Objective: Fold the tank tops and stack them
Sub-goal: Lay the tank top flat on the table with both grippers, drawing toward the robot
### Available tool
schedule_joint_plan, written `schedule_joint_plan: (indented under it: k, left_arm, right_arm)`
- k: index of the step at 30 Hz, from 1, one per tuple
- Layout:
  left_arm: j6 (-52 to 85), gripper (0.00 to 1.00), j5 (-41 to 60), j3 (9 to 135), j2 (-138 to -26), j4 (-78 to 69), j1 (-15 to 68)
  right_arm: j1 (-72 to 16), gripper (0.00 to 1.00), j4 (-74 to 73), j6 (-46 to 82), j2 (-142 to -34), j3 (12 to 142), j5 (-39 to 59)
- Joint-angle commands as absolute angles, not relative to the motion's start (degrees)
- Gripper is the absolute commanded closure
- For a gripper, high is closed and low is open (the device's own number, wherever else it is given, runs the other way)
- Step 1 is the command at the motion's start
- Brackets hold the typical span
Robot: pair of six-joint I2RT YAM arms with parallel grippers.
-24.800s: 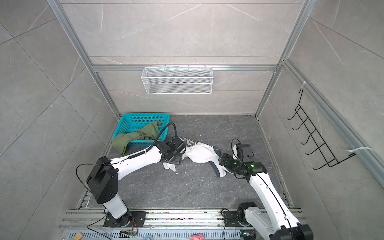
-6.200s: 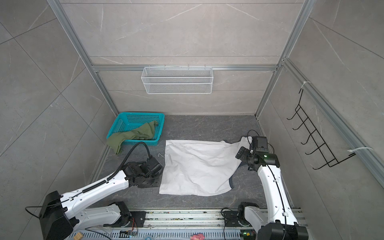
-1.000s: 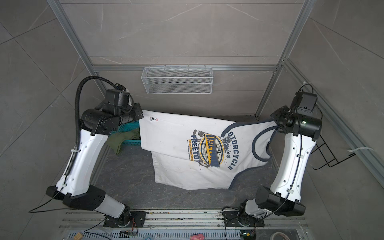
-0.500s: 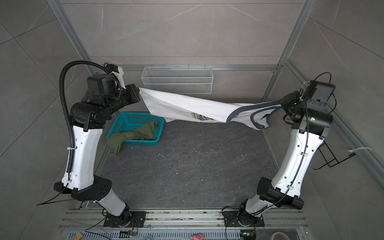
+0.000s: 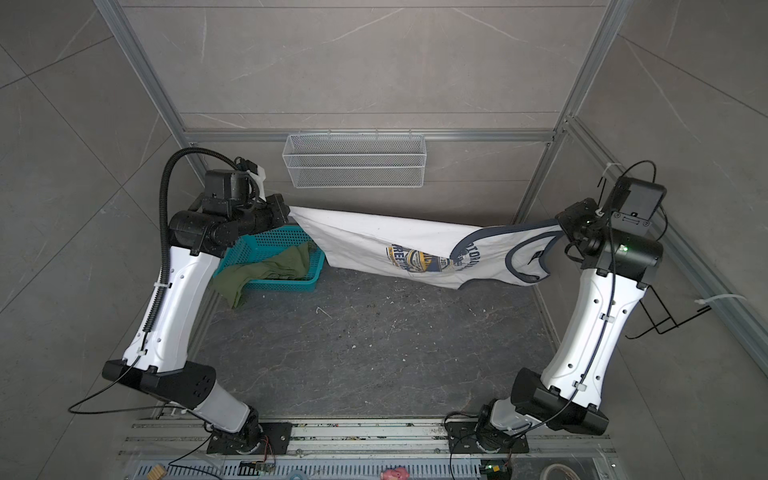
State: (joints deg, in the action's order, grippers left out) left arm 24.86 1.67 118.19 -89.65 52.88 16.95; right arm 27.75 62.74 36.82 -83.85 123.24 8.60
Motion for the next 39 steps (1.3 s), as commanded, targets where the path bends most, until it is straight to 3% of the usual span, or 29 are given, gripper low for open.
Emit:
schedule_joint_plan:
  k: [1,6,11,16,24,30,39]
  left_arm:
    - [25.5,1.0,1.7,122.1,-88.5,52.4,16.7]
    - [27.8,1.0,5.9,117.4,-87.5,44.1,15.9]
    - [27.0,1.0,5.1,138.8,-101.5,53.5,15.1]
    - [30.8,1.0,11.5,155.6,-112.7,54.2,10.7]
    - [31.2,1.0,15.7,152.4,-107.9,45.6,7.2]
    - [30.8,1.0,20.0,137.1,-96.9,42.7,7.2]
    - [32.3,1.0,20.2,79.8,-66.9,38.5,11.8]
  right_arm:
    - [28.0,1.0,61.8,35.6,-80.6,123.1,7.8]
    - [28.0,1.0,59.2,36.8,-81.7,122.2,10.6]
    - [28.0,1.0,56.2,39.0,-87.3,125.4,13.9]
    - [28.0,1.0,51.6,42.2,-94.0,130.9,20.4]
    - [28.0,1.0,54.0,41.8,-98.8,140.4,22.1]
    - [28.0,1.0,49.9,39.2,-89.5,122.6,19.8]
    - [28.4,1.0,43.0,37.6,-74.0,81.0,19.8]
